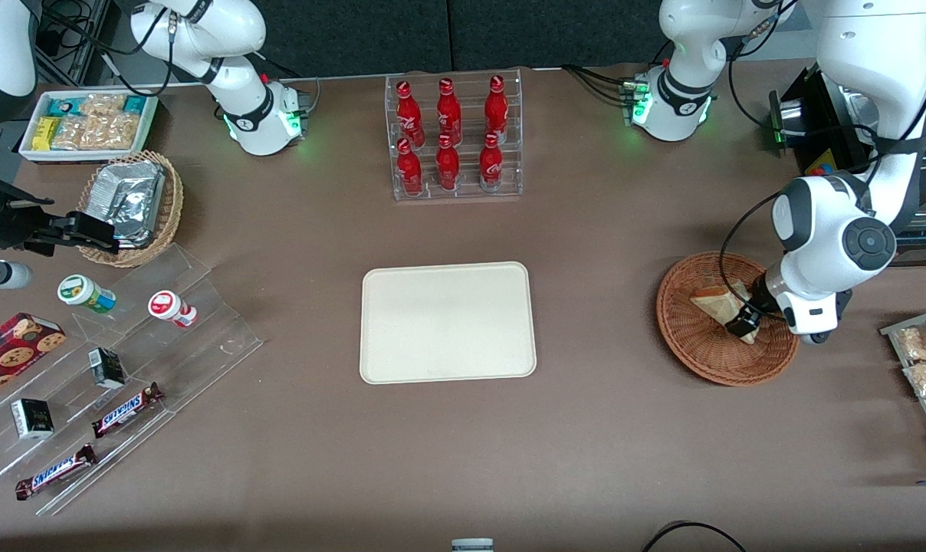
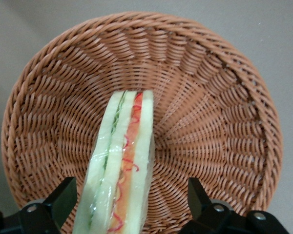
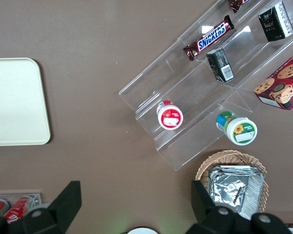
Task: Place sandwich from basket to tray
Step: 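Lower the open left gripper around the sandwich and close on it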
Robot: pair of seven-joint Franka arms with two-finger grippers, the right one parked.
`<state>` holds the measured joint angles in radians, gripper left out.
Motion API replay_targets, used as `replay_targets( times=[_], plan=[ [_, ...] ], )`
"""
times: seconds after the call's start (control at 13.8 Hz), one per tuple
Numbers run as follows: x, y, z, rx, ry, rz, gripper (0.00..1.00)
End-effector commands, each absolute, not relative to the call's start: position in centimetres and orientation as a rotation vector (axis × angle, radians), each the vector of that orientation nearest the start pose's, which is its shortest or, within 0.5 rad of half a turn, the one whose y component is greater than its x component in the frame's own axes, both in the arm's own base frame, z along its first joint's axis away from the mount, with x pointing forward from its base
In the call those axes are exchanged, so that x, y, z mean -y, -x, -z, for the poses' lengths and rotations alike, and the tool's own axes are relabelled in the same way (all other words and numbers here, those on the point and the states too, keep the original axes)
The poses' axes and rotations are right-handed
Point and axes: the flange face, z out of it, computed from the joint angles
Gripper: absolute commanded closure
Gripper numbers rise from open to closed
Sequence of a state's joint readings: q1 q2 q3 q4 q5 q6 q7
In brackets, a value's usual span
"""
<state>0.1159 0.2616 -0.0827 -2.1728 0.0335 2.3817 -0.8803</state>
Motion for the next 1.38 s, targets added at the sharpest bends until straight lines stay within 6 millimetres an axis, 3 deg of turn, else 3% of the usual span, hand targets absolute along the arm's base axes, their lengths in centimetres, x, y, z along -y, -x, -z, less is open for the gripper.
replay_targets(
  times=[0.0, 0.8, 0.87, 1.16, 1.3],
  plan=[
    [-1.6, -54.3, -28.1, 1.356, 2.803, -0.033, 0.0],
    [-0.5, -52.9, -27.0, 1.327, 2.797, -0.078, 0.02],
    [-0.5, -52.9, -26.8, 1.325, 2.799, -0.076, 0.09],
    [-0.6, -53.1, -26.4, 1.328, 2.801, -0.07, 0.65],
    [-0.6, -53.2, -26.5, 1.325, 2.802, -0.064, 0.81]
  ],
)
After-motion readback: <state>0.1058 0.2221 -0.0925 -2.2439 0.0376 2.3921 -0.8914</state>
